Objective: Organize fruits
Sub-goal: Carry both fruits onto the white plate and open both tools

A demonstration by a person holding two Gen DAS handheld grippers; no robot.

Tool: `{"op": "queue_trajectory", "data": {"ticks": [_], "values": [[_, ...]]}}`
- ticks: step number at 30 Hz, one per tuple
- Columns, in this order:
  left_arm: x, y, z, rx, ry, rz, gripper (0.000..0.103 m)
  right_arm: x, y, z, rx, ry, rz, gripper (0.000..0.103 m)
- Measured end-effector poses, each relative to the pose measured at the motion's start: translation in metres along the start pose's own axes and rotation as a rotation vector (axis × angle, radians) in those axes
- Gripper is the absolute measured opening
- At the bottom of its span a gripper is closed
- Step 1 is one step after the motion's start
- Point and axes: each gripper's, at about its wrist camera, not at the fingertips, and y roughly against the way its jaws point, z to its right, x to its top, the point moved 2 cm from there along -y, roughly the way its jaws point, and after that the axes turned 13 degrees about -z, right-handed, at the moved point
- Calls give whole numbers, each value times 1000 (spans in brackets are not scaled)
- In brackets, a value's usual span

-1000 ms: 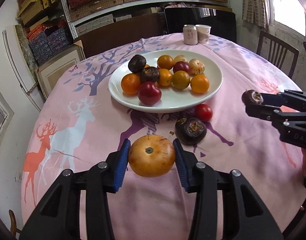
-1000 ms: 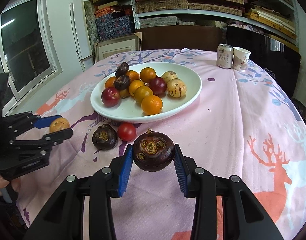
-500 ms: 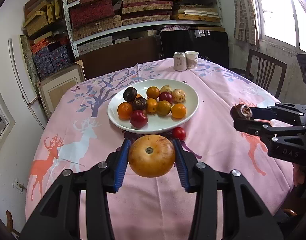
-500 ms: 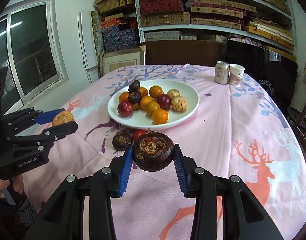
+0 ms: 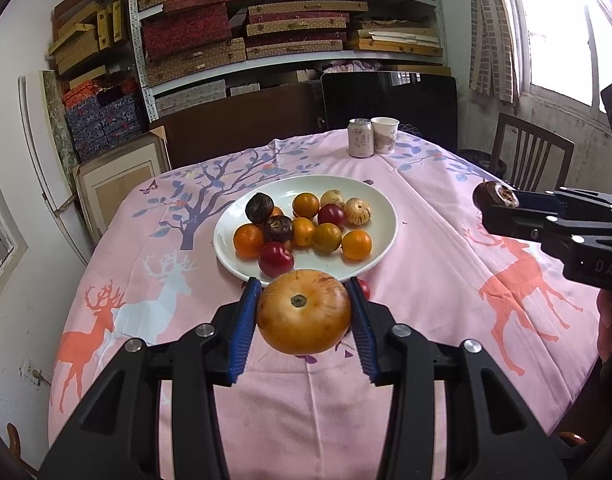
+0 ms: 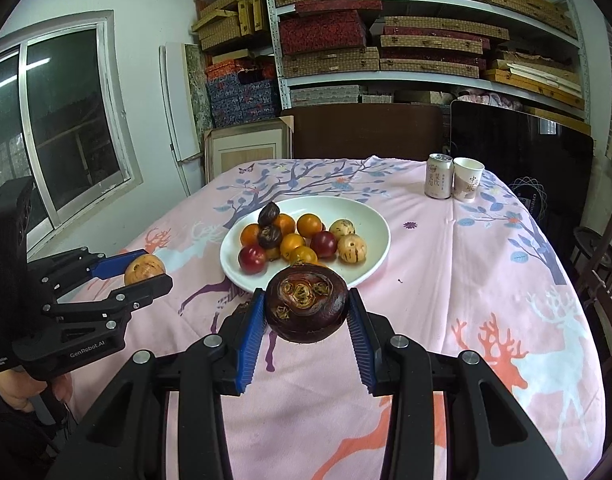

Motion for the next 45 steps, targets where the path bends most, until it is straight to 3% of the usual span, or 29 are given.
{"op": "queue_trajectory", "data": {"ticks": [8, 18, 24, 35, 36, 39, 45], "values": [[57, -39, -10, -26, -1, 1, 43, 59, -27, 16, 30, -7, -14, 41], [112, -137, -15, -72, 12, -101, 43, 135, -124, 39, 62, -9, -107, 41], [115, -166, -17, -75, 18, -134, 43, 143, -172, 38, 69, 0, -166, 41], [115, -178, -17, -47, 13, -152, 45, 141, -202, 40, 63, 1, -203, 42], [116, -179, -17, -42, 13, -154, 46, 142, -204, 40, 66, 2, -205, 42], [115, -181, -16, -34, 21, -161, 53, 144, -203, 40, 68, 0, -190, 63], [112, -161, -19, 26, 55, -107, 84, 141, -186, 44, 72, -20, -158, 64]]}}
